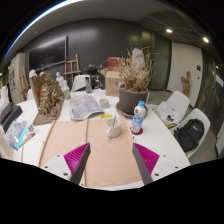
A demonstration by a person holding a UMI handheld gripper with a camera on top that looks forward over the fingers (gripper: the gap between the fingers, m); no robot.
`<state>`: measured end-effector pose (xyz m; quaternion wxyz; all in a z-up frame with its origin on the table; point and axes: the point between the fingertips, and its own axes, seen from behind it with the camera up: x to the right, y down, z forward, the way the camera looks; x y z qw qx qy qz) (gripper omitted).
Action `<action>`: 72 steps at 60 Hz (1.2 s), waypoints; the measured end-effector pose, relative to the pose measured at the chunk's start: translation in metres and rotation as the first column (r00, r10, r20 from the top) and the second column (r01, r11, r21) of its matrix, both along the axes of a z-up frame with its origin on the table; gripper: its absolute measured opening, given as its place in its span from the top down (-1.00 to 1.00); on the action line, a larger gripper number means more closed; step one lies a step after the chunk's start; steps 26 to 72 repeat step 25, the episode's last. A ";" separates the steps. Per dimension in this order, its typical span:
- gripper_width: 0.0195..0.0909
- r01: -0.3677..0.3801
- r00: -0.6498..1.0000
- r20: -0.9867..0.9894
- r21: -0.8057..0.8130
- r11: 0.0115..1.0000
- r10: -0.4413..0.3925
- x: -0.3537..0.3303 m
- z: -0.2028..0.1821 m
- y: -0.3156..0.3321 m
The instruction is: Pour water
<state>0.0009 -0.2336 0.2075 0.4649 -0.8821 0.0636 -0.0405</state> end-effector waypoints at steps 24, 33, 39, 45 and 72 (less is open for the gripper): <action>-0.84 -0.062 0.994 0.086 -0.049 0.997 0.066 -0.044 0.007 -0.073; -0.85 -0.063 0.994 0.086 -0.049 0.997 0.067 -0.044 0.007 -0.073; -0.85 -0.063 0.994 0.086 -0.049 0.997 0.067 -0.044 0.007 -0.073; -0.85 -0.063 0.994 0.086 -0.049 0.997 0.067 -0.044 0.007 -0.073; -0.85 -0.063 0.994 0.086 -0.049 0.997 0.067 -0.044 0.007 -0.073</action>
